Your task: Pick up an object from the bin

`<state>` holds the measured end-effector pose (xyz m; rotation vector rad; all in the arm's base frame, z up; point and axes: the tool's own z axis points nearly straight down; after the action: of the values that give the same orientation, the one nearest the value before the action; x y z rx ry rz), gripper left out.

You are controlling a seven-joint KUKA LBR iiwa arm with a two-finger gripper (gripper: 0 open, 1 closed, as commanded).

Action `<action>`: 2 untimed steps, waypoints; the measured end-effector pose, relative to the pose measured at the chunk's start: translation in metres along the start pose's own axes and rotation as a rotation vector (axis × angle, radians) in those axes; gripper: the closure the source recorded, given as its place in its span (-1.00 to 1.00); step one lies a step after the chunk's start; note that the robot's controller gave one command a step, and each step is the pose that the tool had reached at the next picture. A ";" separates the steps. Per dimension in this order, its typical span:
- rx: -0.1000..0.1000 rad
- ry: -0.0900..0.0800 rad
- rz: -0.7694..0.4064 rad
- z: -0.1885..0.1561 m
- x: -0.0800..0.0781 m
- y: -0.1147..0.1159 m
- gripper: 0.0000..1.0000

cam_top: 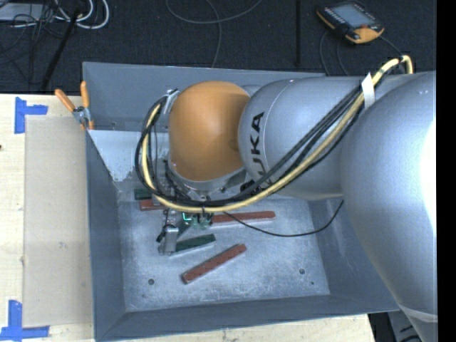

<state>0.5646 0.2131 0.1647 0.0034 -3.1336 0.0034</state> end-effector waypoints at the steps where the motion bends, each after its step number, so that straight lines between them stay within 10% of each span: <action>1: -0.002 -0.007 0.003 -0.004 -0.002 0.000 -1.00; 2: -0.006 -0.013 -0.068 0.009 -0.010 -0.012 -1.00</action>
Offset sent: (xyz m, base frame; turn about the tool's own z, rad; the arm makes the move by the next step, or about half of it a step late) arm 0.0391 -0.0809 -0.0817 -0.2882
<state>0.5741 0.2016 0.1553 0.1099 -3.1447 -0.0058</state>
